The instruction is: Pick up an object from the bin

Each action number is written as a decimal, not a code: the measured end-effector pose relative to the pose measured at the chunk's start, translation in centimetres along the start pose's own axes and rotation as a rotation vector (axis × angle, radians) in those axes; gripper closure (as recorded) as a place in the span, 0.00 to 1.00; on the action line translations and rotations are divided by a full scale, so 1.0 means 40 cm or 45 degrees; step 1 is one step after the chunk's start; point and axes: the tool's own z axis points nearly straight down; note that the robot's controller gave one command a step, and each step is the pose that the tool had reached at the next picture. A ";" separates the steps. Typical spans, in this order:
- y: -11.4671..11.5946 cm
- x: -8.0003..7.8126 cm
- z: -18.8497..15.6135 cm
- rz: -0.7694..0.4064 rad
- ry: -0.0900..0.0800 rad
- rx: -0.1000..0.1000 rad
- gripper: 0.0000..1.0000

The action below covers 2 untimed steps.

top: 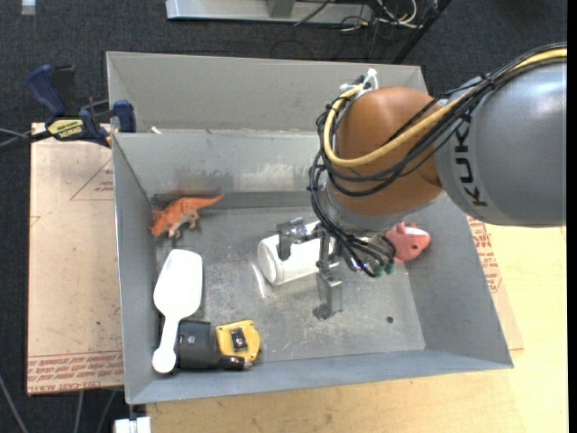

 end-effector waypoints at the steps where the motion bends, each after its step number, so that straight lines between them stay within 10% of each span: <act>1: -0.029 0.022 -0.055 -0.040 -0.021 0.005 0.00; 2: -0.044 -0.082 0.000 -0.205 -0.010 0.003 0.00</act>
Offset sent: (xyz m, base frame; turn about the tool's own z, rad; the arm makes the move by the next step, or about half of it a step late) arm 0.0780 0.0064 -0.0194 -0.3249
